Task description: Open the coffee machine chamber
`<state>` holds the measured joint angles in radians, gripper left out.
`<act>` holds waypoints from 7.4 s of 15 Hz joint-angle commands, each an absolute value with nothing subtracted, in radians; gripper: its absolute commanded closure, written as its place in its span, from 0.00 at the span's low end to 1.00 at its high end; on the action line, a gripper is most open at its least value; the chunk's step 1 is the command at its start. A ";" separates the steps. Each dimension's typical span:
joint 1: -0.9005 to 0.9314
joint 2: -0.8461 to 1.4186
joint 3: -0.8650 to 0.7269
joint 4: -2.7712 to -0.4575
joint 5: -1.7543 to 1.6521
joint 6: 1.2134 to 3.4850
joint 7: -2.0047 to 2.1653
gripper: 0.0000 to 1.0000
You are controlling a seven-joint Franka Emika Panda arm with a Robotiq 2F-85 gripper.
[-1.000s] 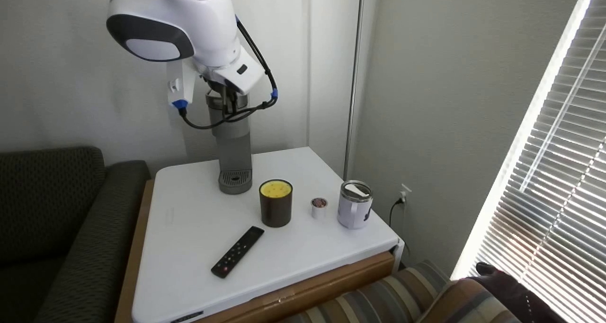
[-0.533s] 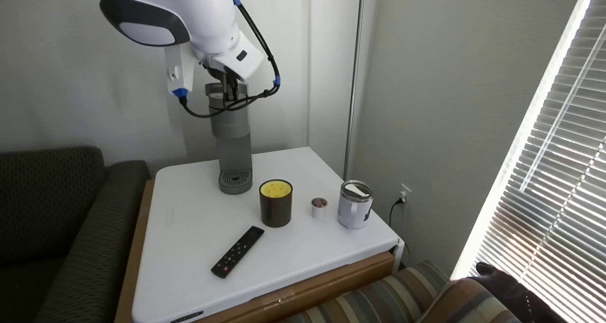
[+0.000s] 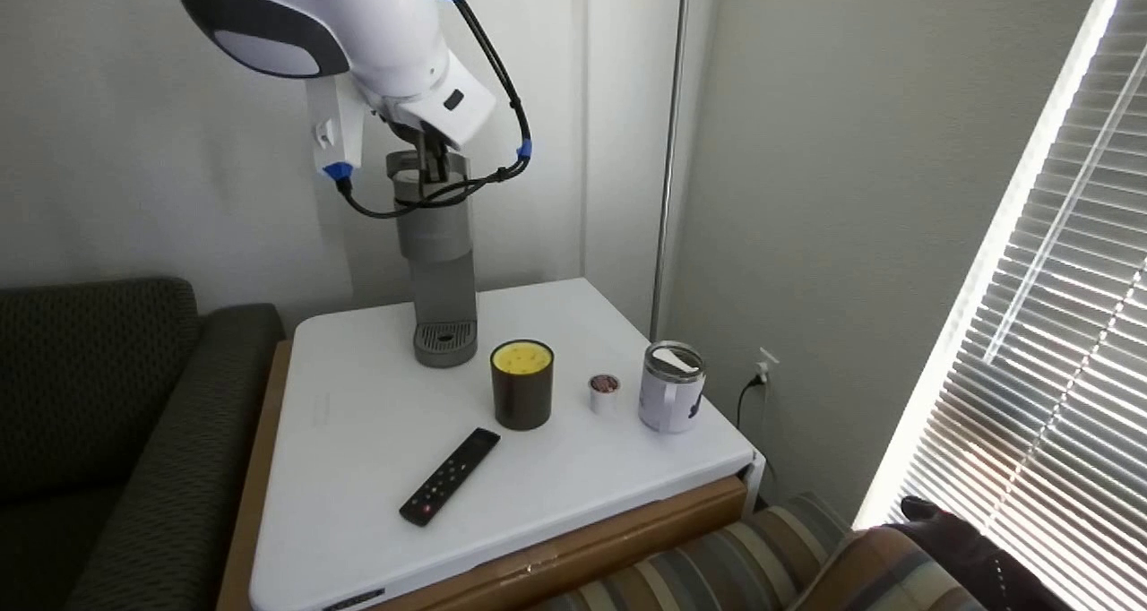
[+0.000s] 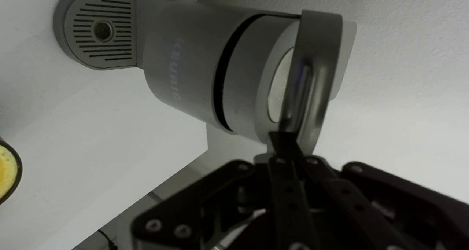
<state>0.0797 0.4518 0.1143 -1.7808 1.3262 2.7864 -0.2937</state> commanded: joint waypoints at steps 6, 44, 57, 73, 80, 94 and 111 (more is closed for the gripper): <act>0.060 0.423 0.133 -1.793 1.475 2.758 -0.426 1.00; 0.130 0.395 0.104 -1.894 1.260 2.873 -0.098 1.00; 0.110 0.414 0.131 -1.838 1.521 2.863 -0.240 1.00; 0.118 0.408 0.119 -1.815 1.547 2.863 -0.295 1.00; 0.124 0.403 0.109 -1.816 1.505 2.869 -0.274 1.00; 0.132 0.416 0.105 -1.785 1.384 2.867 -0.236 1.00; 0.150 0.453 0.105 -1.717 1.253 2.884 -0.136 1.00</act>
<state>0.1404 0.4250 0.1114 -1.7646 1.2780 2.8880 -0.1691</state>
